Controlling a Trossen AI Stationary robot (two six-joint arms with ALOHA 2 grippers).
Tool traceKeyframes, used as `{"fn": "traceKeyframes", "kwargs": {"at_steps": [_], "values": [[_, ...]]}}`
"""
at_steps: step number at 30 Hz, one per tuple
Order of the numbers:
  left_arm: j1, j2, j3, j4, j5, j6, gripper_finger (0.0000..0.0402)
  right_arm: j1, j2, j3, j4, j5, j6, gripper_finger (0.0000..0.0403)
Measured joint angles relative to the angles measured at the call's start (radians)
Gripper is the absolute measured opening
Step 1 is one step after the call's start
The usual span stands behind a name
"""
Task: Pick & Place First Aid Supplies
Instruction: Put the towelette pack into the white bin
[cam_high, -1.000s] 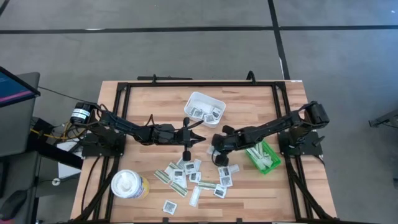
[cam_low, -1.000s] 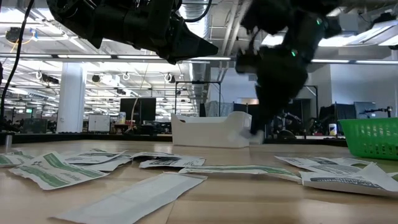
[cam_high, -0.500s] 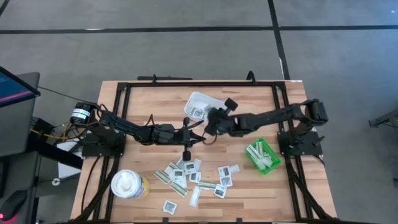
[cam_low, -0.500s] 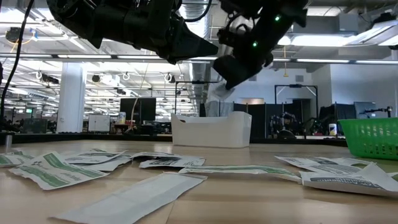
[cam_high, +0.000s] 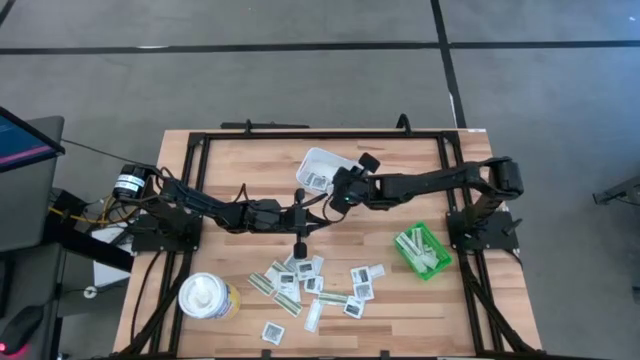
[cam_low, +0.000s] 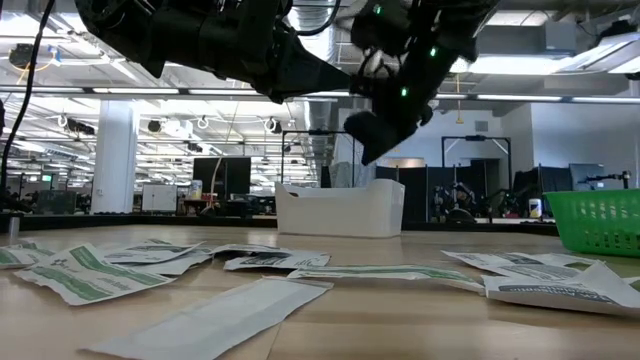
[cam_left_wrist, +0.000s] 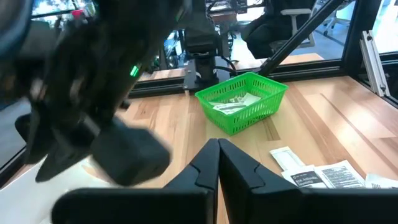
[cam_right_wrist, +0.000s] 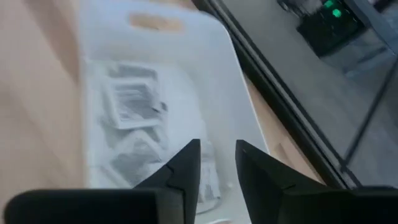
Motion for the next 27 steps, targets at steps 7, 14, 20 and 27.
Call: {"fn": "traceKeyframes", "kwargs": {"at_steps": [7,14,20,27], "values": [[-0.004,0.000,0.000,-0.005,0.000,-0.033,0.0010,0.129,-0.166,0.035,-0.059,-0.013,-0.086,0.0102],[-0.034,0.000,0.000,-0.011,0.150,-0.083,0.0021,0.271,-0.372,-0.003,-0.199,-0.215,-0.100,0.0102],[-0.100,-0.001,0.000,-0.077,0.164,-0.090,0.0070,0.344,-0.527,-0.224,-0.117,-0.220,0.018,0.0102],[-0.163,0.032,-0.002,-0.300,0.082,-0.339,0.0103,0.388,-0.640,-0.433,-0.025,-0.223,0.083,0.0102]]}}
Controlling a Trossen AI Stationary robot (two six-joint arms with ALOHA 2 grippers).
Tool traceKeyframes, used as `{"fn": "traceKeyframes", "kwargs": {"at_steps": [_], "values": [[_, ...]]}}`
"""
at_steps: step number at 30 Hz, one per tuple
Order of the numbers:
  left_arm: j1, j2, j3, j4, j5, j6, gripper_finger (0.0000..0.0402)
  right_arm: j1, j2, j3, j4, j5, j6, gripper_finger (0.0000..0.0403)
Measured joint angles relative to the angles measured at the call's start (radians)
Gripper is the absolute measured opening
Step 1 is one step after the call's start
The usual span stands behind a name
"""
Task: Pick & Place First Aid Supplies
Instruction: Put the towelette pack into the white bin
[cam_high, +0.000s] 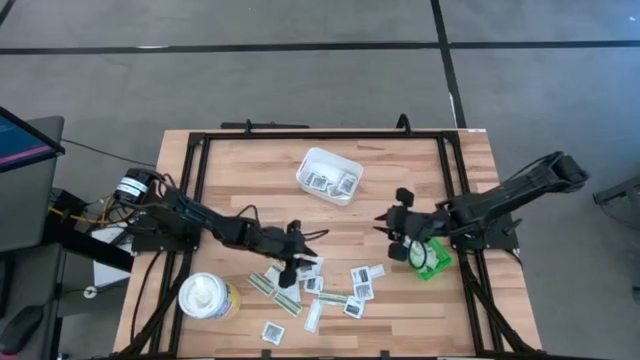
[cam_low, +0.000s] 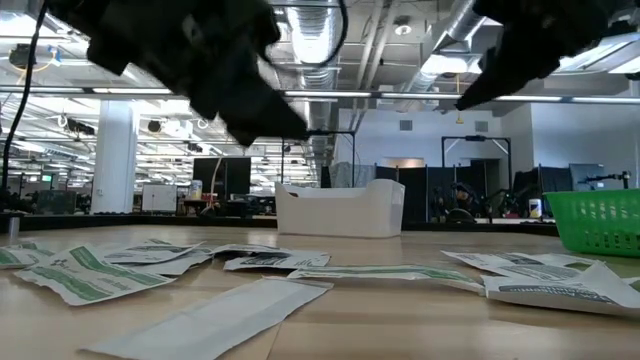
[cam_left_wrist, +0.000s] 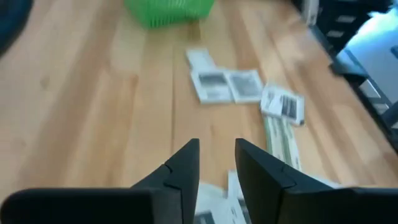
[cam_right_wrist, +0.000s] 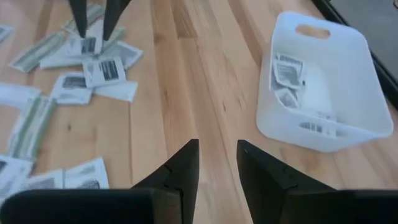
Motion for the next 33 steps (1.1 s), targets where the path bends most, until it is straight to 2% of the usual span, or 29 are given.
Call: {"fn": "traceKeyframes", "kwargs": {"at_steps": [5,11,17,24,33], "values": [[-0.051,0.112,0.001,-0.010,-0.003,-0.077,0.0106,-0.022,-0.030,-0.002,0.029,0.001,0.002,0.0102],[-0.064,0.207,0.002,-0.008,-0.090,-0.085,0.0106,-0.046,-0.028,-0.002,0.077,-0.018,-0.073,0.0102],[-0.069,0.154,0.000,-0.018,-0.118,-0.059,0.0106,-0.079,-0.027,-0.002,0.143,-0.020,-0.151,0.0102],[-0.074,0.076,0.001,-0.085,-0.191,-0.023,0.0106,-0.101,-0.027,-0.002,0.155,-0.020,-0.145,0.0102],[-0.073,0.161,-0.034,-0.086,-0.214,-0.094,0.0106,-0.075,-0.027,-0.002,0.155,-0.021,-0.079,0.0102]]}}
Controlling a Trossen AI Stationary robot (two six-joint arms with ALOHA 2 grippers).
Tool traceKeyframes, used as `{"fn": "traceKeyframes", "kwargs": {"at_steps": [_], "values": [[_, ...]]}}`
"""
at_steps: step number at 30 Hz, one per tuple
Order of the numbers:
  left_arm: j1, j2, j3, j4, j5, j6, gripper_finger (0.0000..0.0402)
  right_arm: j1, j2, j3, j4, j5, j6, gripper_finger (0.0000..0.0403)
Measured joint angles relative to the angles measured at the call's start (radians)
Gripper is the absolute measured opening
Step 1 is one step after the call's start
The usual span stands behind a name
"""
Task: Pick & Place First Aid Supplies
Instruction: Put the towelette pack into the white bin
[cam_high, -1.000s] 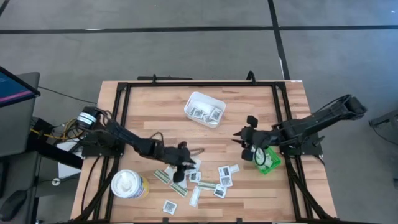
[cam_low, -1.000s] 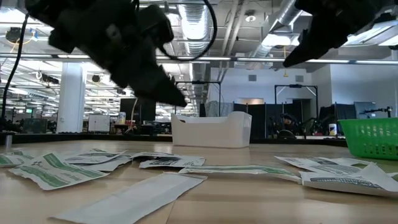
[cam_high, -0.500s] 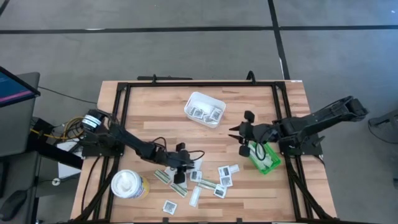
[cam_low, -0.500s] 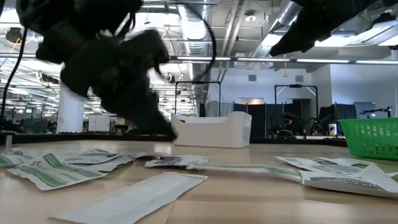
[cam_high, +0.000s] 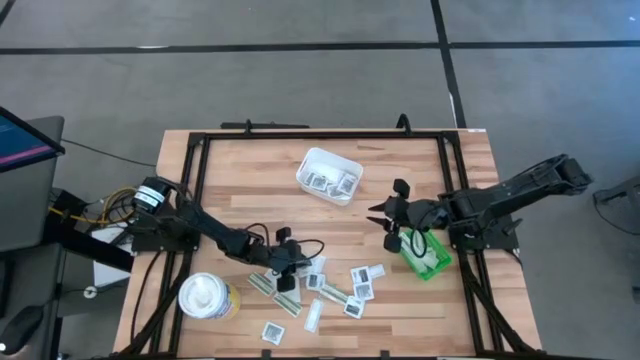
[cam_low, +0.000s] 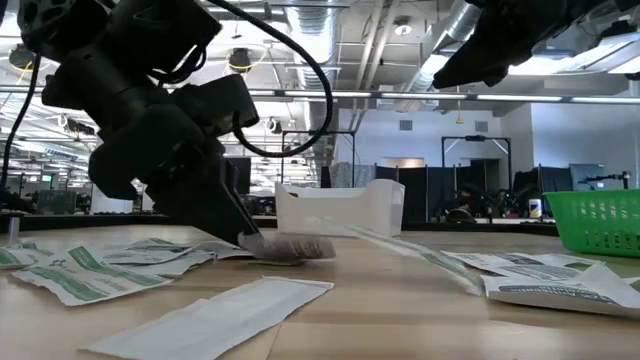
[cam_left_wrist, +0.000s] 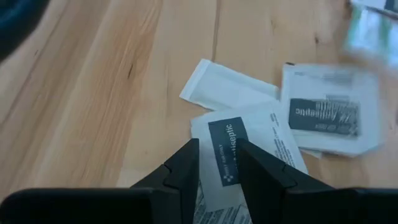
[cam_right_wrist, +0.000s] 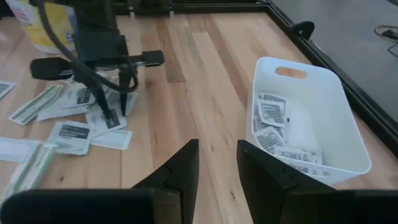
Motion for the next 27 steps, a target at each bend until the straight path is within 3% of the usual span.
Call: {"fn": "traceKeyframes", "kwargs": {"at_steps": [6,13,20,27], "values": [[0.008,0.011,-0.010,0.020,-0.004,0.021,0.0097,0.017,0.001,0.000,0.003,0.000,0.001,0.0102],[0.028,0.013,-0.013,0.024,-0.007,0.045,0.0009,0.015,0.001,0.000,0.004,0.001,0.002,0.0102],[0.034,0.020,-0.011,0.171,-0.007,0.181,0.0005,0.015,0.008,0.000,0.007,0.002,0.003,0.0102],[0.060,0.017,-0.012,0.171,-0.008,0.192,0.0007,0.015,0.058,0.000,0.008,0.001,0.003,0.0102]]}}
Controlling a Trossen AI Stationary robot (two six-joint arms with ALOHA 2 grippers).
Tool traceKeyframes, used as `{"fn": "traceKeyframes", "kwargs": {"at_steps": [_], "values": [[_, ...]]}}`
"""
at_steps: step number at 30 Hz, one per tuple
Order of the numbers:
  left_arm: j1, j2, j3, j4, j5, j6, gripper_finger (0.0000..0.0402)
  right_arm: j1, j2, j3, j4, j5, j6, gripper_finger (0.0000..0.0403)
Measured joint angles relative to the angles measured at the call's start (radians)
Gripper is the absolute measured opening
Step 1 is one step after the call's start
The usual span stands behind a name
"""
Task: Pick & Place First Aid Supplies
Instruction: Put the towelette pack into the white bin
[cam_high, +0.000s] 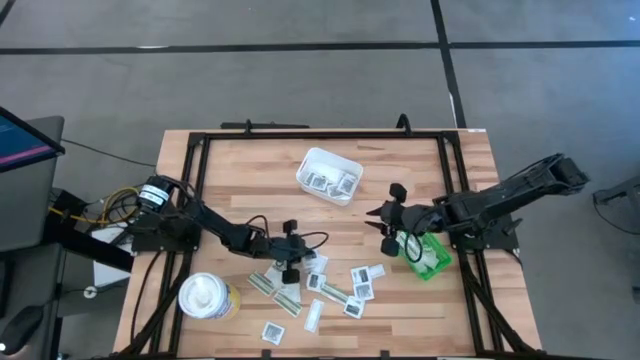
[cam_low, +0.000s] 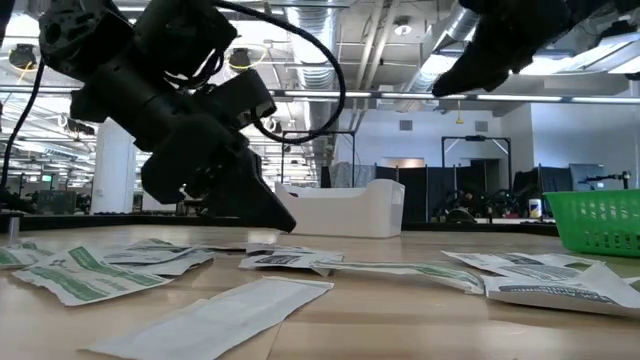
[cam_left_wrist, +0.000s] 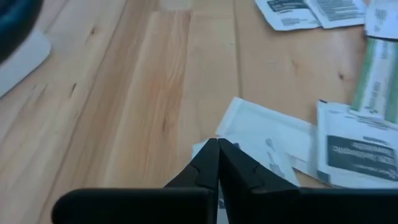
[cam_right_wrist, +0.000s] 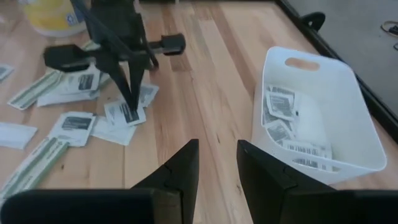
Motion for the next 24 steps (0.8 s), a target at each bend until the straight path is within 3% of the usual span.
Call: {"fn": "traceKeyframes", "kwargs": {"at_steps": [4,11,18,24], "values": [[-0.002,-0.051,0.001,-0.055,0.004,-0.006,0.0021,0.000,0.040,0.000,0.003,-0.001,0.000,0.0102],[0.024,-0.198,-0.009,-0.279,0.003,-0.156,0.0092,0.001,0.052,0.000,0.073,-0.079,0.000,0.0102],[0.012,-0.169,-0.069,-0.257,0.017,-0.270,0.0130,0.001,0.052,0.000,0.063,-0.082,0.000,0.0102],[0.006,-0.069,-0.071,-0.065,0.016,-0.222,0.0128,0.001,0.052,0.000,0.063,-0.082,0.000,0.0102]]}}
